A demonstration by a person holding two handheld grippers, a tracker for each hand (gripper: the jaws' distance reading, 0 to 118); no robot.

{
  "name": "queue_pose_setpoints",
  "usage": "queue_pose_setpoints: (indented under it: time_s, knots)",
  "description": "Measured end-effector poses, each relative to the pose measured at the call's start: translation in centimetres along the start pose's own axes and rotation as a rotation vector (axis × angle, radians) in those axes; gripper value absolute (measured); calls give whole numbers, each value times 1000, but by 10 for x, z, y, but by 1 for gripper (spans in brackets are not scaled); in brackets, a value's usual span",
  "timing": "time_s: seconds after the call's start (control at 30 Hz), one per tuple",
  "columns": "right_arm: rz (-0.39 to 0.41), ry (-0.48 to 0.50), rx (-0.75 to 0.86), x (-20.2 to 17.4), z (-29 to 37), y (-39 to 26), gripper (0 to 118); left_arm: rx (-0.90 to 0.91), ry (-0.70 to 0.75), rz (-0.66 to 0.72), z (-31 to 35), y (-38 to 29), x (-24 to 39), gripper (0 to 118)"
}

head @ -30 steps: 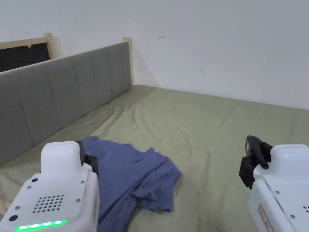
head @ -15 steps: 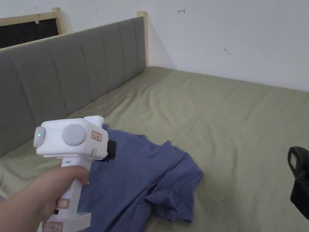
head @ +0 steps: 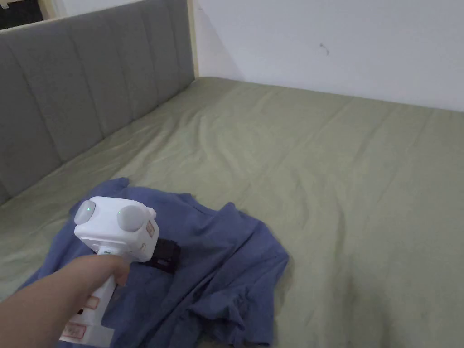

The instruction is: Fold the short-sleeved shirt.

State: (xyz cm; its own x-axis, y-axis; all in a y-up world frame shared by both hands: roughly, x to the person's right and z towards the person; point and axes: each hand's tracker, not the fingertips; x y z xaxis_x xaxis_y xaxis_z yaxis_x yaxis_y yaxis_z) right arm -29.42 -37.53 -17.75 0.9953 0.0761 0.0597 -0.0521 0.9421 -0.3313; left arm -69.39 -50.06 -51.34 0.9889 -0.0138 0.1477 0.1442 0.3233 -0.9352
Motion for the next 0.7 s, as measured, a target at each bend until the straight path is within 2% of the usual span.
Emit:
queue_pose_setpoints:
  time_s: [0.03,0.07,0.17,0.23,0.33,0.4,0.5,0.63,0.7]
  knots:
    - [0,2,-2,1,-1,-1,0,14,-2,8,7,-2,2,103]
    - [-1,5,0,1,-1,-1,0,34,-23,4,11,-4,2,87]
    - [-14,17,9,3,-1,1,0,70,-43,-28,36,-10,5,0]
    - [-27,31,15,4,1,3,0,88,-16,-15,47,-13,-1,0]
    - [-29,46,18,7,9,9,0,175,-70,99,83,-9,-18,0]
    - [-29,51,40,13,18,14,0,248,-86,118,122,-4,-24,0]
    - [-33,24,106,26,36,21,0,358,-146,79,190,3,-20,0]
    - [-66,-12,157,47,60,26,0,563,-181,-59,295,10,24,0]
    - [-80,-38,175,58,70,27,0,636,-262,-93,342,13,51,0]
